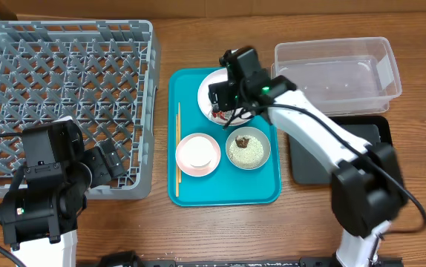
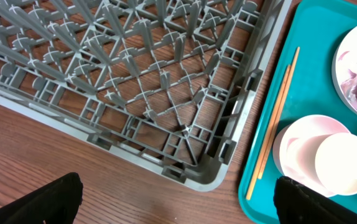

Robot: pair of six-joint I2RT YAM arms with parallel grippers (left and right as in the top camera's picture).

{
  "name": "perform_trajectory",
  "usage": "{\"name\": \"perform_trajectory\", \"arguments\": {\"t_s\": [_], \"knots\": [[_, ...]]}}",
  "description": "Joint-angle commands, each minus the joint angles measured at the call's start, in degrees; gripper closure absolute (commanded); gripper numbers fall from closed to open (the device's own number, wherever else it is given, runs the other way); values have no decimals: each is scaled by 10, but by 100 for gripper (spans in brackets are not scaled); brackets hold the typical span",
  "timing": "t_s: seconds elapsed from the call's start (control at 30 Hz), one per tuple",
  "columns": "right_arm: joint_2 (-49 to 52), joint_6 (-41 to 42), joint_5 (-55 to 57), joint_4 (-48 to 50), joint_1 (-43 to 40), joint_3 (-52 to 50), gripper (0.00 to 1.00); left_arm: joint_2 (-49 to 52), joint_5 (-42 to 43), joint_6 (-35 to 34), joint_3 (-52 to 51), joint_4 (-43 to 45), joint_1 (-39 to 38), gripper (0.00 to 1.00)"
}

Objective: Sort waste into correct bins and load items into the dishwasher
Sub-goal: 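Reach the right gripper to the white plate and grasp the red wrapper, then carry the wrapper and tissue to the clear bin and release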

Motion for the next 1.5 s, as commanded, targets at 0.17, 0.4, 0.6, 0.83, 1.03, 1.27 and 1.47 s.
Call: {"name": "perform_trajectory", "arguments": {"t_s": [0.17, 0.4, 0.6, 0.83, 1.03, 1.27, 1.47], "knots": [[83, 60, 27, 78, 21, 12, 19, 1, 11, -11, 11, -1, 4, 0], [130, 75, 65, 84, 34, 12, 23, 1, 11, -11, 11, -6, 4, 0], [126, 76, 82, 73, 32, 16, 67, 1, 11, -11, 11, -8, 4, 0], [51, 47, 171, -5, 15, 75, 96, 1, 11, -10, 11, -9, 4, 0], [-52, 44, 176, -52, -35, 110, 96, 1, 11, -10, 11, -9, 4, 0], [-99, 66, 176, -127, -143, 109, 96, 1, 11, -10, 11, -8, 4, 0], [-68, 88, 136, -153, -222, 72, 93, 1, 11, -11, 11, -7, 4, 0]]}}
